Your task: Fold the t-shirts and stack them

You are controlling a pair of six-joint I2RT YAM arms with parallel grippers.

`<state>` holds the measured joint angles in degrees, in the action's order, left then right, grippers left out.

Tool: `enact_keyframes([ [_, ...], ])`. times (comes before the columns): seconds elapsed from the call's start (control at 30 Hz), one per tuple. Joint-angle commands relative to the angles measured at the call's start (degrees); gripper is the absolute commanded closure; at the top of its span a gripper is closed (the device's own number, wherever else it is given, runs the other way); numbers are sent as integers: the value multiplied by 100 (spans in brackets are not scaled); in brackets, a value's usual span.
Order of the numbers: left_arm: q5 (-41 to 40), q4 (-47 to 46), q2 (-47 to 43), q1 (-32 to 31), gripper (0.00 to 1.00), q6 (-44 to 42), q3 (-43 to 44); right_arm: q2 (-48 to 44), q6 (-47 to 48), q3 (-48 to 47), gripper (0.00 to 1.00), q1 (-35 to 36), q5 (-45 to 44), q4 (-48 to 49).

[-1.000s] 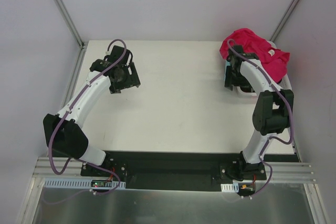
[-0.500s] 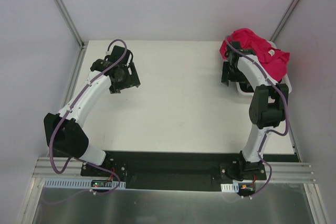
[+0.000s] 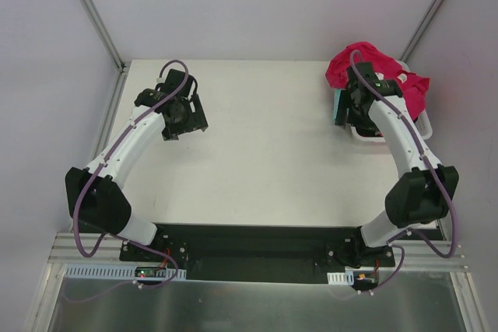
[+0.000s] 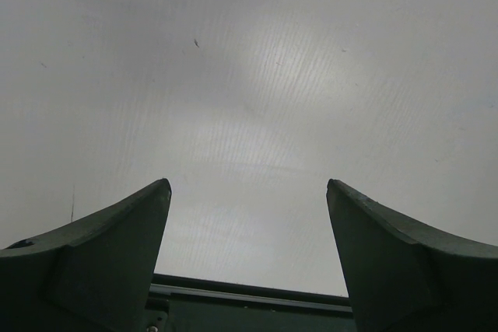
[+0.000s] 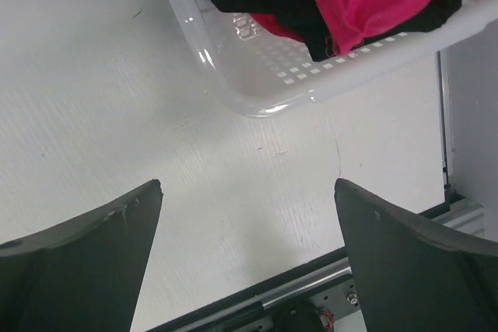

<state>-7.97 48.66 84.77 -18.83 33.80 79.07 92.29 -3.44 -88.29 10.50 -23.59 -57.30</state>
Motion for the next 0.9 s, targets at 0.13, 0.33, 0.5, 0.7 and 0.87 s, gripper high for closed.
enact_keyframes([
  [0.13, -109, -50, -136, -103, 18, 179, -190, -467, -385, 1191, 2, 31, -207, 130],
  [0.33, -179, -76, -233, -112, 18, 162, -252, 130, -412, 1245, 2, -162, -198, 473],
  [0.5, -196, -68, -251, -112, 18, 153, -243, 666, -350, 990, 1, -338, -198, 570],
  [0.7, -188, -68, -224, -112, 18, 136, -234, 1142, -218, 691, 1, -725, -14, 817],
  [0.87, -170, -68, -172, -121, 18, 127, -234, 1484, -166, 234, 1, -786, 30, 764],
])
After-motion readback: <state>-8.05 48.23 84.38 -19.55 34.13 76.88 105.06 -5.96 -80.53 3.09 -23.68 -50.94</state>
